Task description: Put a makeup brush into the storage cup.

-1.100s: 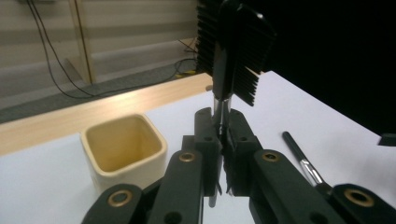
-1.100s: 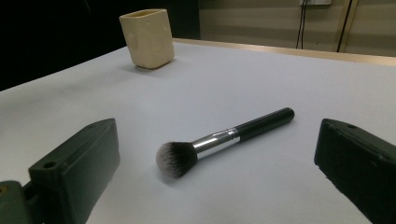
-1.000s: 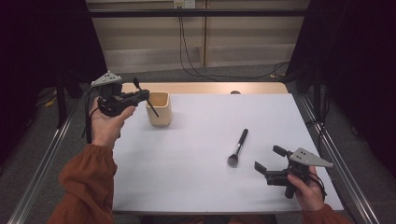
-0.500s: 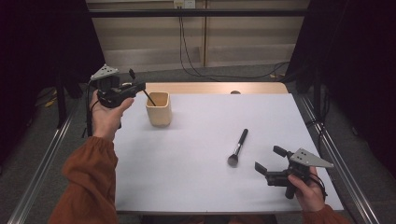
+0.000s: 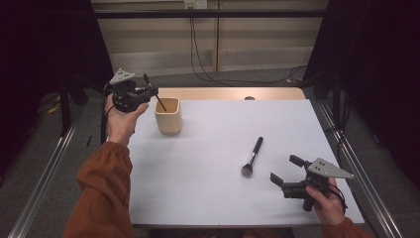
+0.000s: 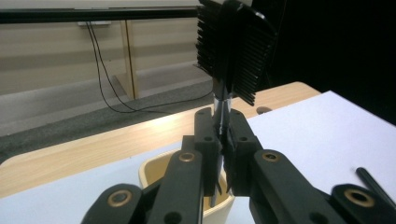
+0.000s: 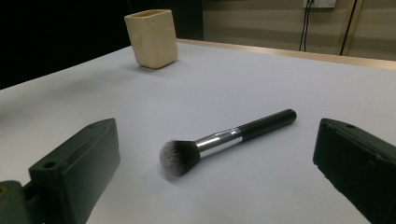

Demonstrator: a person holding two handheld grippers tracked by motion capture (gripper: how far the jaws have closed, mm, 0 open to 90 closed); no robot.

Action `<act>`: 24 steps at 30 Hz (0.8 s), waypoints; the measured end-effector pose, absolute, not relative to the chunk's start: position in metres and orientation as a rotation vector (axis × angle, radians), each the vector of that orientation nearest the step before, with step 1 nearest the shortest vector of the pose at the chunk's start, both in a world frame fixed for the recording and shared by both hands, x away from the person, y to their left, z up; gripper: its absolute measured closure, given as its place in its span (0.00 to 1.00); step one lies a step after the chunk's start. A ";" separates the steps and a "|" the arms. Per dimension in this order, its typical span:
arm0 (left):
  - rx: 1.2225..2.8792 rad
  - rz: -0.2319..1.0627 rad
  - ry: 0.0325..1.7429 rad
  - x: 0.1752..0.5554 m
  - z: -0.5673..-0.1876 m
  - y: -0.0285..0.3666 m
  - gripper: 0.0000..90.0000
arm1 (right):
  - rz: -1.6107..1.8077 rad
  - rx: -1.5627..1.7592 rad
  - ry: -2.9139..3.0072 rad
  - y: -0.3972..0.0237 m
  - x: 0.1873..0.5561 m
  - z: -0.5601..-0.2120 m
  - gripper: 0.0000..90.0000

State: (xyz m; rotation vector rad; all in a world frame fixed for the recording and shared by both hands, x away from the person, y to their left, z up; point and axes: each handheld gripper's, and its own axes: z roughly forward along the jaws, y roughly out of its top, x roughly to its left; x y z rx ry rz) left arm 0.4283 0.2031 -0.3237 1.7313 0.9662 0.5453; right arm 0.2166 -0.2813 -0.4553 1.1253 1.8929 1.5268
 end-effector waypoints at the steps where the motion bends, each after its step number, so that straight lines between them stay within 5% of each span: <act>1: 1.728 0.543 0.972 0.430 -0.325 0.204 0.95 | 1.528 1.126 1.894 -0.281 0.217 -0.455 0.00; 24: 1.767 0.509 1.033 0.444 -0.356 0.200 0.95 | 1.531 1.125 1.901 -0.283 0.217 -0.456 0.01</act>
